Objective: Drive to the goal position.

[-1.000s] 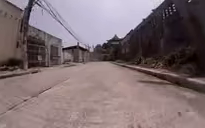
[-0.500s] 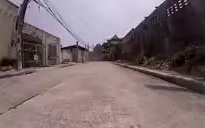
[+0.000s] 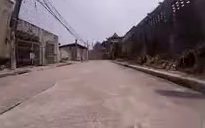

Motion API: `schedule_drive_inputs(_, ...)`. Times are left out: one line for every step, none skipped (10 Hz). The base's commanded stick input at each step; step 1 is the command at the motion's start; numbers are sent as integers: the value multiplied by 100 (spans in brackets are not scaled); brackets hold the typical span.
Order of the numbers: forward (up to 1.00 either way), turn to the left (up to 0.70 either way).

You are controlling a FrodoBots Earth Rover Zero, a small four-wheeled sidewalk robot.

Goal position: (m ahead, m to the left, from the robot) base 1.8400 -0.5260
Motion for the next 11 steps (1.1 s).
schedule_drive_inputs(100,0)
schedule_drive_inputs(100,0)
schedule_drive_inputs(100,0)
schedule_drive_inputs(100,0)
schedule_drive_inputs(100,0)
schedule_drive_inputs(100,0)
schedule_drive_inputs(100,0)
schedule_drive_inputs(100,0)
schedule_drive_inputs(100,0)
schedule_drive_inputs(100,0)
schedule_drive_inputs(100,0)
